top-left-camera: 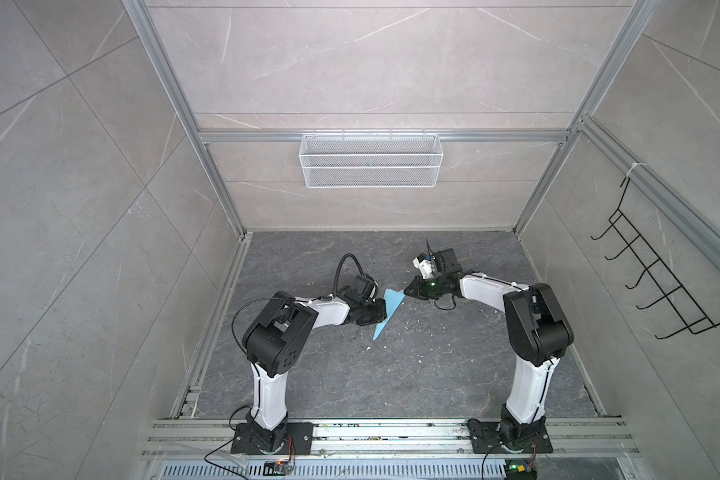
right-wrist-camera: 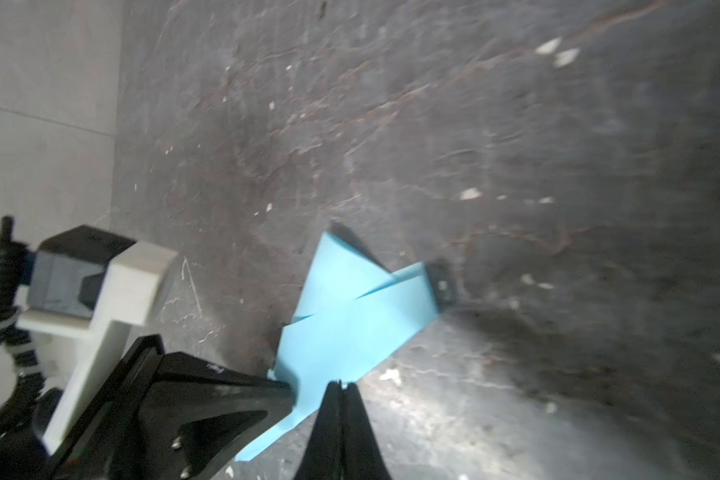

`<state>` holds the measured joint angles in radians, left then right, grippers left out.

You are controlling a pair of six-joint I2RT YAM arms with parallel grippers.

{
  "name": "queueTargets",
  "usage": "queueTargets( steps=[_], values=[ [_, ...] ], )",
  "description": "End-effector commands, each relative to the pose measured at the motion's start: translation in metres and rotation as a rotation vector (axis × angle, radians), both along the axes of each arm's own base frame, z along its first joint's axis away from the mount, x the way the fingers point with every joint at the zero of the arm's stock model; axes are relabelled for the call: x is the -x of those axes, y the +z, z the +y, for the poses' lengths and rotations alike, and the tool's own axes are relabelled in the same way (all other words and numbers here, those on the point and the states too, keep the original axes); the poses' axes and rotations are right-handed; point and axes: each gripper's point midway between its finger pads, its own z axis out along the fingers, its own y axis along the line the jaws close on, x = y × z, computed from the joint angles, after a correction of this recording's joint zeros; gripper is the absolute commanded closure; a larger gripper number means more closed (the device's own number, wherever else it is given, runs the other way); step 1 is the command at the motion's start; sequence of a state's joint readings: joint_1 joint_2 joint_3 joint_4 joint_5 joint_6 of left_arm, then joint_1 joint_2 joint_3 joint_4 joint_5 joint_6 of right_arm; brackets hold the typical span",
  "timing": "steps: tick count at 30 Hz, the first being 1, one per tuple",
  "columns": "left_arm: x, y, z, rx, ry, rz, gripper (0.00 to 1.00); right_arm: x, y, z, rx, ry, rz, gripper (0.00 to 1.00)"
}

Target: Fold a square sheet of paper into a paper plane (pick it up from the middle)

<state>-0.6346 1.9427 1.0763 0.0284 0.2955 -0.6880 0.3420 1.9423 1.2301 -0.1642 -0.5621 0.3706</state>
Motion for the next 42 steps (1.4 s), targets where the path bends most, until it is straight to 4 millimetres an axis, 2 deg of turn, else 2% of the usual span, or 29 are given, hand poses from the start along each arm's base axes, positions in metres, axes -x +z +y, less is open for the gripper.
queueTargets(
  steps=[1,7,14,22,25,32,38,42],
  values=[
    [0.023,-0.029,0.03,-0.143,0.007,0.11,1.0,0.018,-0.013,0.012,0.029,0.037,0.045,0.93],
    [0.022,-0.022,0.027,-0.132,-0.005,0.104,1.0,0.021,-0.027,0.03,0.005,0.079,0.099,0.93],
    [0.021,-0.012,0.021,-0.115,-0.041,0.101,1.0,0.025,-0.048,0.029,0.019,0.084,0.153,0.93],
    [0.018,0.033,-0.005,0.004,-0.137,0.038,0.92,0.031,-0.071,0.021,0.07,0.06,0.213,0.93],
    [0.019,0.041,-0.011,0.036,-0.14,0.035,0.91,0.033,-0.076,0.02,0.077,0.05,0.229,0.93],
    [0.016,0.028,-0.021,0.032,-0.139,0.06,0.9,0.034,-0.084,0.016,0.101,0.034,0.25,0.93],
    [0.018,0.007,-0.006,-0.054,-0.097,0.094,0.92,0.035,-0.088,0.015,0.109,0.026,0.264,0.93],
    [0.024,0.001,0.0,-0.077,-0.094,0.111,0.93,0.035,-0.089,0.015,0.11,0.026,0.269,0.93]
  ],
)
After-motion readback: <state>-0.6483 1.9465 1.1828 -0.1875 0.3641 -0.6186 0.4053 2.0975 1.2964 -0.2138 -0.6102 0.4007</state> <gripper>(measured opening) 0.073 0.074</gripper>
